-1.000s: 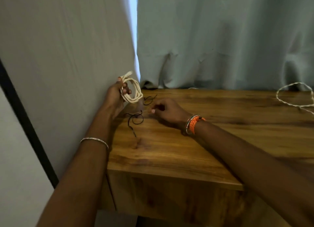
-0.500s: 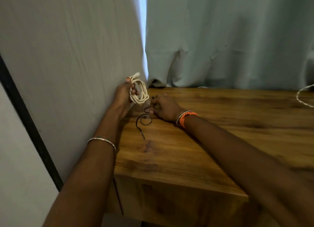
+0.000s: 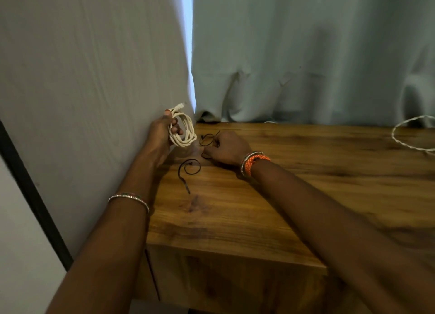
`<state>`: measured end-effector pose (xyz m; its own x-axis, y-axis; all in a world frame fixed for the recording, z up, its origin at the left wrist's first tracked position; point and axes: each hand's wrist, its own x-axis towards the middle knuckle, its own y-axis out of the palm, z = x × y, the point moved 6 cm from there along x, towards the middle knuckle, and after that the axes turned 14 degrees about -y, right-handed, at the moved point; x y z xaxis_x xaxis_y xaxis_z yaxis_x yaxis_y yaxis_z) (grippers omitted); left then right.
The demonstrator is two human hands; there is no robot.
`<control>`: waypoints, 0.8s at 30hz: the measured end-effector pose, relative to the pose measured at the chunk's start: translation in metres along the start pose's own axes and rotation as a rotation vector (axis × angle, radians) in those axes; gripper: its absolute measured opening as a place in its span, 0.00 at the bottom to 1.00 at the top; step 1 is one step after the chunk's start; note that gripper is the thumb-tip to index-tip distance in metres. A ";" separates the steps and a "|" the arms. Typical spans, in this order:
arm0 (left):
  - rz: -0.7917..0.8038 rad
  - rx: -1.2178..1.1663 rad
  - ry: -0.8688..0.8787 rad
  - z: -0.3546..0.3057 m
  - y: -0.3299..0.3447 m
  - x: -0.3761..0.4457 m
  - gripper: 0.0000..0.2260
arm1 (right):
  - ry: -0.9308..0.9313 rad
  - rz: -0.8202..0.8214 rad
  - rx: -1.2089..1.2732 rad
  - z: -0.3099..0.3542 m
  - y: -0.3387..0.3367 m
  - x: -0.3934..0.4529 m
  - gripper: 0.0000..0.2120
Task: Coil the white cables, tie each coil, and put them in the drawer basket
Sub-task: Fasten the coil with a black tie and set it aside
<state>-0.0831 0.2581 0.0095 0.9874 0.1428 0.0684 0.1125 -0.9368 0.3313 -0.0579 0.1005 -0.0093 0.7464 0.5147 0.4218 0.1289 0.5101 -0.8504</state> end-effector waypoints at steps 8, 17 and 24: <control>-0.064 0.260 0.060 0.000 0.008 0.002 0.17 | 0.050 -0.023 -0.134 0.010 0.014 0.012 0.11; -0.075 0.279 0.036 0.007 0.004 0.006 0.18 | -0.041 -0.031 -0.189 0.012 0.012 -0.003 0.10; -0.002 0.228 0.050 0.009 0.011 0.003 0.19 | -0.003 -0.181 -0.069 0.019 -0.027 -0.015 0.06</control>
<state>-0.0776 0.2456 0.0044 0.9811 0.1546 0.1166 0.1418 -0.9836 0.1111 -0.0851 0.0919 0.0127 0.7050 0.4208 0.5710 0.3054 0.5465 -0.7798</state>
